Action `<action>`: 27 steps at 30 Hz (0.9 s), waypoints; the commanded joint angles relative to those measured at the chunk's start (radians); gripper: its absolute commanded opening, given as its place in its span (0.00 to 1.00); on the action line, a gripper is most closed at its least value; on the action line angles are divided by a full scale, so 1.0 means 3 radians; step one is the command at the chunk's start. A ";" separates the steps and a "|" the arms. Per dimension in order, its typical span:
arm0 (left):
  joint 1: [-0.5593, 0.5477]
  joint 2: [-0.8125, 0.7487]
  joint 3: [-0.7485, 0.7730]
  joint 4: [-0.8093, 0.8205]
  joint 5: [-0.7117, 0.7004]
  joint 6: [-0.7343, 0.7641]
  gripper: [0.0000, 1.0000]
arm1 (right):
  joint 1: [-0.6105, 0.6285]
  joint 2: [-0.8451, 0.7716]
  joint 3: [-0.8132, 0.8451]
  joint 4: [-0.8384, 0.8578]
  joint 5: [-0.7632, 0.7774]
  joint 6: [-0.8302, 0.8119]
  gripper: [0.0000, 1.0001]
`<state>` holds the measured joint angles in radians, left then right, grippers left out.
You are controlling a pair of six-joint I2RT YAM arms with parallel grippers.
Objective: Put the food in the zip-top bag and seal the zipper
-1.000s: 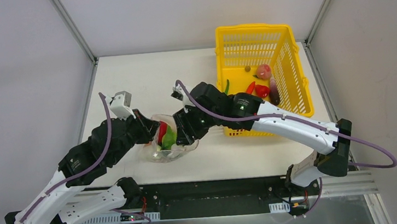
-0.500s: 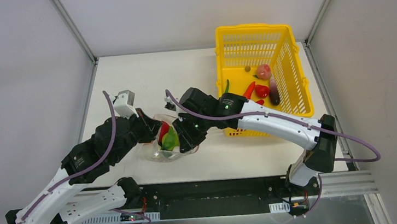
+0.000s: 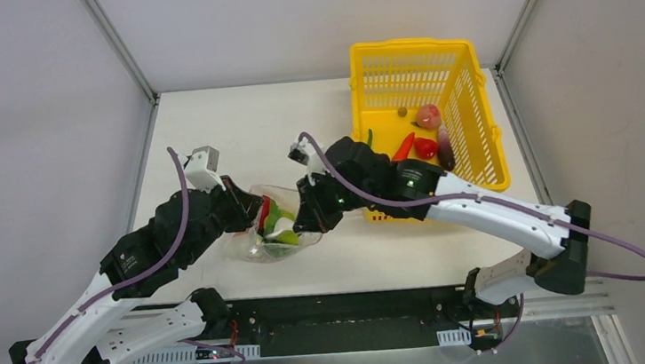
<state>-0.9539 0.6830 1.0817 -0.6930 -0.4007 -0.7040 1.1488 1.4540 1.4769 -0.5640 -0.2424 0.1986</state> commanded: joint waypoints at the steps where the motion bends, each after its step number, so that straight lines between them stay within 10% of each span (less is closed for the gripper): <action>1: 0.0016 0.0008 0.0047 0.0172 0.0062 -0.0067 0.00 | 0.0000 -0.0399 -0.0274 0.0923 0.0254 0.0076 0.00; 15: 0.0011 -0.0065 0.0110 0.0131 0.0079 -0.0062 0.00 | 0.0047 0.0369 -0.0079 0.0850 0.0636 -0.0345 0.04; 22: 0.0016 -0.0079 0.0111 0.0116 0.0020 -0.0057 0.00 | 0.0048 -0.0030 -0.0315 0.1110 0.0399 -0.0273 0.54; 27: 0.0015 -0.0044 0.0112 0.0126 0.0016 -0.0044 0.00 | 0.0050 -0.0412 -0.0460 0.1190 0.0456 -0.0225 0.64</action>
<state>-0.9516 0.6674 1.0824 -0.6956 -0.3759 -0.7074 1.1576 1.4467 1.3563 -0.2707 -0.1112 0.1268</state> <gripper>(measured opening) 0.009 0.633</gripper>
